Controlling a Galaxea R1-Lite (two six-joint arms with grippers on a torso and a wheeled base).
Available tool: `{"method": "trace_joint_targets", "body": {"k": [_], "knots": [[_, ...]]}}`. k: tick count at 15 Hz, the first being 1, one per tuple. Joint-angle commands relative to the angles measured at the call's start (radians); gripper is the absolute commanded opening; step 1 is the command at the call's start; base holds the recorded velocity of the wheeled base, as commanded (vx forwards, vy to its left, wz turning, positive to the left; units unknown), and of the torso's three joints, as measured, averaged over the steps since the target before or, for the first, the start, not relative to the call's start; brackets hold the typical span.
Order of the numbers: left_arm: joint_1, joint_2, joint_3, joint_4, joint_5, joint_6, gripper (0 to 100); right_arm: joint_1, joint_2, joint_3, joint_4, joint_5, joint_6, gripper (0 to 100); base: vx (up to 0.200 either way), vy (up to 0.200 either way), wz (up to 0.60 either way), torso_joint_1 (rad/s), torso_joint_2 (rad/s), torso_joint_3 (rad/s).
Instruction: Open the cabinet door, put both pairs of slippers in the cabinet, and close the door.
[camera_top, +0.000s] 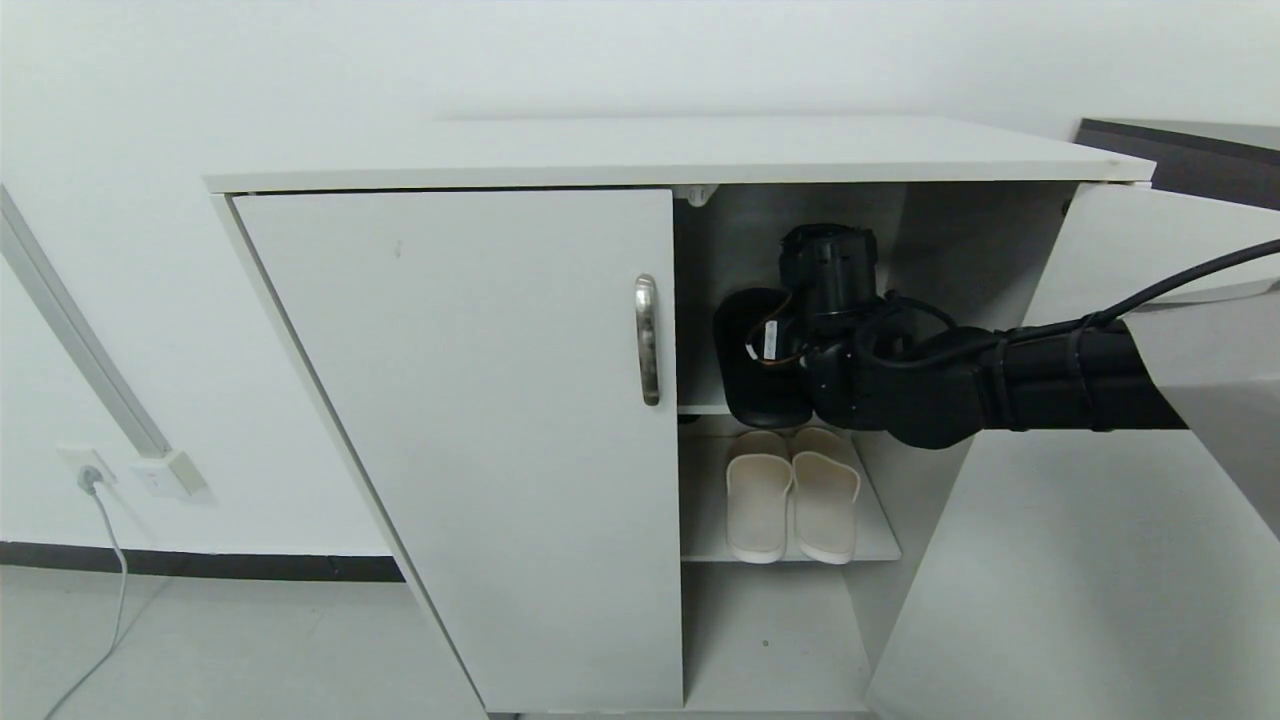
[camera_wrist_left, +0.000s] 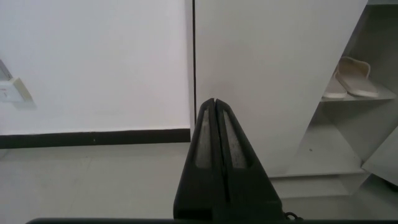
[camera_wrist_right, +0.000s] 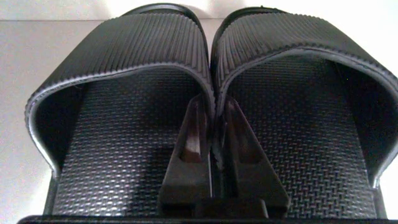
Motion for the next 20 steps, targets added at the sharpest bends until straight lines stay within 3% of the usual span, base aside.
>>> {"method": "trace_joint_targets", "body": {"k": [1,2,3,7,12,16,17,20], "knots": [[0.001,0.0,0.0,0.0,0.0,0.0,0,-0.001,0.001,0.001,-0.001,0.0,0.001,0,0.0,0.0,0.0,0.0,0.0,0.0],[0.001,0.0,0.0,0.0,0.0,0.0,0,0.001,0.001,0.001,-0.002,0.0,0.001,0,0.0,0.0,0.0,0.0,0.0,0.0],[0.001,0.0,0.0,0.0,0.0,0.0,0,0.001,0.001,0.001,-0.002,0.0,0.001,100,0.0,0.0,0.0,0.0,0.0,0.0],[0.001,0.0,0.0,0.0,0.0,-0.001,0,0.004,-0.016,0.028,-0.002,-0.008,0.001,100,0.0,0.0,0.0,0.0,0.0,0.0],[0.001,0.0,0.0,0.0,0.0,-0.001,0,0.045,-0.172,0.189,-0.034,-0.014,0.001,100,0.0,0.0,0.0,0.0,0.0,0.0],[0.0,0.0,0.0,0.0,0.0,-0.001,0,0.109,-0.328,0.396,-0.064,-0.014,0.005,100,0.0,0.0,0.0,0.0,0.0,0.0],[0.001,0.0,0.0,0.0,0.0,-0.001,0,0.136,-0.371,0.5,-0.137,-0.014,0.002,100,0.0,0.0,0.0,0.0,0.0,0.0],[0.0,0.0,0.0,0.0,0.0,-0.001,0,0.162,-0.417,0.643,-0.251,-0.005,-0.004,100,0.0,0.0,0.0,0.0,0.0,0.0]]}}
